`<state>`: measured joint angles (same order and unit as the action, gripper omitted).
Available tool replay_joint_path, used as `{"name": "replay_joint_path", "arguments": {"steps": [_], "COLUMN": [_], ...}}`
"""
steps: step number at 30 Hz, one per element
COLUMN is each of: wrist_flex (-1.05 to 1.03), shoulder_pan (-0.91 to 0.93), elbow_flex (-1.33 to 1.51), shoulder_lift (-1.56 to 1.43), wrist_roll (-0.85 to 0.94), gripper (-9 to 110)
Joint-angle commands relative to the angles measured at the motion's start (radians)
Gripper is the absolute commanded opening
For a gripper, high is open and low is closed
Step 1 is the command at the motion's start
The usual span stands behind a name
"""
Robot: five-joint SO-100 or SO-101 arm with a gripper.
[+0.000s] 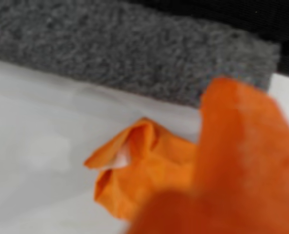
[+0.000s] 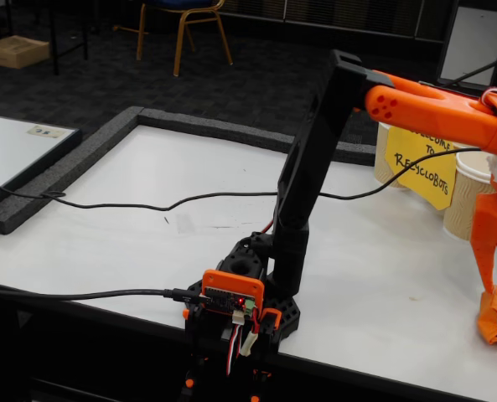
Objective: Sort rubbish by color.
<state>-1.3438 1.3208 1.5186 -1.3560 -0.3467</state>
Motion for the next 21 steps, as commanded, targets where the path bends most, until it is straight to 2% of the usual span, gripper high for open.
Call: {"name": "replay_joint_path", "arguments": {"steps": [1, 13, 21], "wrist_flex": [0.003, 0.046, 0.144], "shoulder_pan": [0.025, 0.002, 0.003], "elbow_flex": [-0.006, 0.091, 0.086], "shoulder_lift": [-0.179, -0.16, -0.109], "wrist_roll": [0.005, 0.005, 0.005], "gripper": [23, 26, 9]}}
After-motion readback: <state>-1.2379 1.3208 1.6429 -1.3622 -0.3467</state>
